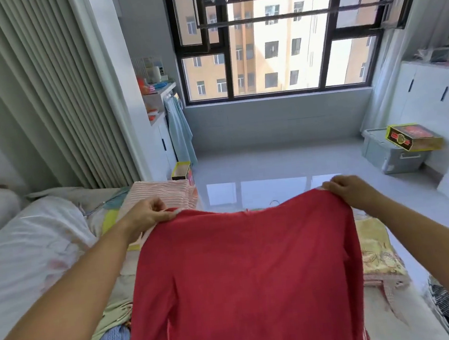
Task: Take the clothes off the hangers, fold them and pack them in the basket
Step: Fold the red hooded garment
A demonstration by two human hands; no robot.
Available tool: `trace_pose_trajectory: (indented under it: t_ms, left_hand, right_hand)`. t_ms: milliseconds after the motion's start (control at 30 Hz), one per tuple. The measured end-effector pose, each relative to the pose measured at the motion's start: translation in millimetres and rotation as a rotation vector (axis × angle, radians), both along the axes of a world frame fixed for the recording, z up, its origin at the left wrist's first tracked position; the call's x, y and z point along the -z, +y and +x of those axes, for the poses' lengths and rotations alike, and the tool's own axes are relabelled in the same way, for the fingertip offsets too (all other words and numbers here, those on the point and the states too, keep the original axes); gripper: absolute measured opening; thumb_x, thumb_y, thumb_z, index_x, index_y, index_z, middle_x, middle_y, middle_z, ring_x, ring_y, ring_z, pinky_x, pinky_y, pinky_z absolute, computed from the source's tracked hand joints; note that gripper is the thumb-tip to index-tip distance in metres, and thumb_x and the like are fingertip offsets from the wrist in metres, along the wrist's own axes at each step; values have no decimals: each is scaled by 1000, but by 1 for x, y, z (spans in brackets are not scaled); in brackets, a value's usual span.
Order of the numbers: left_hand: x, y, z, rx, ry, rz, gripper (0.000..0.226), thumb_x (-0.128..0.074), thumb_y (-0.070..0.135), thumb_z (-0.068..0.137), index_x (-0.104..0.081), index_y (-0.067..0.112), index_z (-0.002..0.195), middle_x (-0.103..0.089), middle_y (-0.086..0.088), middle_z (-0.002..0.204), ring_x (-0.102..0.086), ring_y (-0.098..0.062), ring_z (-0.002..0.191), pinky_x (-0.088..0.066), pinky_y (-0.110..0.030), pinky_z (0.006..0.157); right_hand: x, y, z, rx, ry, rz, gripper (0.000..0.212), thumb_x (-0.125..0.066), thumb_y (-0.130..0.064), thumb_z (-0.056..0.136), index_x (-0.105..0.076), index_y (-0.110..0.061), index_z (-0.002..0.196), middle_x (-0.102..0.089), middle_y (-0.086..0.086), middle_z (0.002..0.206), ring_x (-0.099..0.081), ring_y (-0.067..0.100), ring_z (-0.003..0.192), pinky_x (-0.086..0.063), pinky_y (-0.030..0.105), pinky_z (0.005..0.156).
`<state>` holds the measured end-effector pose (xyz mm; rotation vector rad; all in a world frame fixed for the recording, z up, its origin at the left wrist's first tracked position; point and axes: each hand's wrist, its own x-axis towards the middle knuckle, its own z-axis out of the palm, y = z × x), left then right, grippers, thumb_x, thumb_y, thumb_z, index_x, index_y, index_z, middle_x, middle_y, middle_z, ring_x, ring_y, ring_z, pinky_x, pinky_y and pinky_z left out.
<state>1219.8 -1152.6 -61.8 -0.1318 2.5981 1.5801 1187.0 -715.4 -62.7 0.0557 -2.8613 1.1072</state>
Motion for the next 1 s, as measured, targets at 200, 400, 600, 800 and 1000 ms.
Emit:
trace_pose_trajectory:
  t_ms: [200, 400, 600, 800, 1000]
  left_hand:
    - [-92, -1, -36, -61, 258, 41, 18, -75, 20, 75, -57, 17, 78, -58, -1, 72, -54, -11, 63, -49, -19, 56]
    - [-95, -8, -8, -57, 237, -79, 19, -67, 35, 78, -63, 17, 77, -60, 7, 51, -52, -3, 40, -41, -14, 36]
    - [69, -8, 38, 61, 11, -179, 14, -69, 6, 80, -60, 10, 70, -47, 6, 45, -38, -1, 39, -30, -14, 42]
    - [254, 2, 101, 251, -430, -505, 35, -67, 16, 83, -42, 29, 62, -48, 8, 57, -51, -10, 61, -42, -33, 65]
    - [382, 17, 207, 280, -792, -636, 25, -55, 31, 85, -37, 30, 67, -51, 2, 75, -56, -15, 85, -35, -27, 67]
  right_hand:
    - [-84, -1, -28, 31, 309, -101, 31, -52, -26, 95, -60, 3, 86, -53, 11, 75, -46, 18, 70, -31, 22, 57]
    - [-94, 16, 17, -136, 208, -46, 28, -54, -39, 91, -63, -13, 82, -58, 11, 77, -47, 14, 64, -37, 23, 59]
    - [58, 22, 74, -250, -241, 76, 57, -46, -83, 58, -57, -30, 75, -54, -13, 59, -47, 3, 52, -32, 14, 50]
    - [243, 26, 133, -321, -697, 198, 43, -64, -23, 88, -50, -59, 70, -55, -27, 57, -47, -2, 52, -33, 15, 53]
    - [391, 22, 222, -286, -1027, 402, 20, -32, -67, 64, -40, -61, 81, -42, -18, 67, -54, 5, 82, -41, 22, 71]
